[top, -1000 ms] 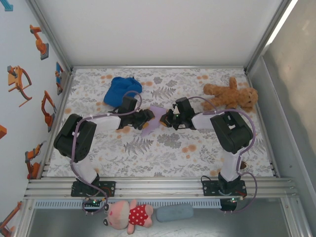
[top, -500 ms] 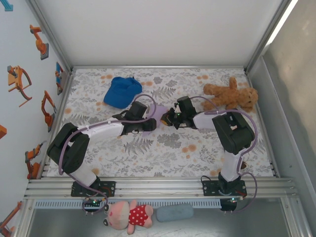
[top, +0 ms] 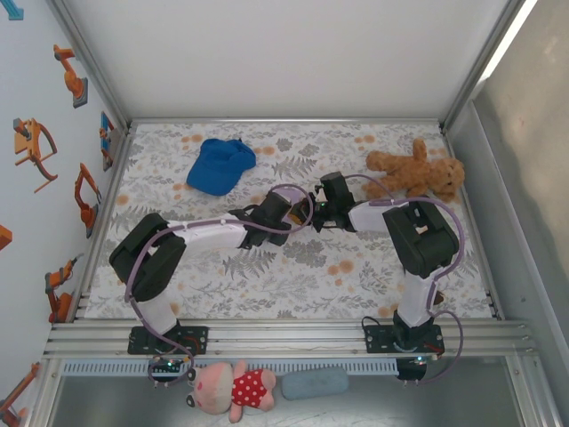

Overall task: Fold a paper plane with a square sheet of paper (pick it up from the middle)
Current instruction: Fold the wing for the fifth time at the center of the table.

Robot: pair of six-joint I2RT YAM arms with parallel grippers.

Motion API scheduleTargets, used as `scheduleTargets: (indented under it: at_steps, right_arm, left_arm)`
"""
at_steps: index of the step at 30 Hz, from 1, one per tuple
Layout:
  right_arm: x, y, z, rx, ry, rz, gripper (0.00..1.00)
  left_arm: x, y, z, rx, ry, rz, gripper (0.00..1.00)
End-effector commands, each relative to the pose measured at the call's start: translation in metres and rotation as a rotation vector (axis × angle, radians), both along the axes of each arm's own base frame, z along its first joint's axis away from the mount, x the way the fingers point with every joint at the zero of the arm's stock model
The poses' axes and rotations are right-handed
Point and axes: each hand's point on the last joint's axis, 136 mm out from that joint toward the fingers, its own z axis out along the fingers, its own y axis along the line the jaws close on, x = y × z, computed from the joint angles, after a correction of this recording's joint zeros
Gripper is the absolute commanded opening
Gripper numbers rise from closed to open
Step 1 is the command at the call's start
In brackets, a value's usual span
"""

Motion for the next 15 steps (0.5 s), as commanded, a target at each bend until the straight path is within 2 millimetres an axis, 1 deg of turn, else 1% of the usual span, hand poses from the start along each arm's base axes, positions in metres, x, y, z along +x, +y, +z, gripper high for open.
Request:
scheduleTargets:
  at_steps: [1,15]
  right_arm:
    - [0.0025,-0.0007,0.01,0.031,-0.003,-0.009,0.0]
    - [0.001,-0.0018,0.0036,0.026,0.018,-0.012,0.0]
  left_arm:
    - [0.0063,0.0063,0.0009,0.105,-0.055,-0.005,0.52]
    - [0.0031,0.0029,-0.0046,0.115,-0.076,-0.024,0.37]
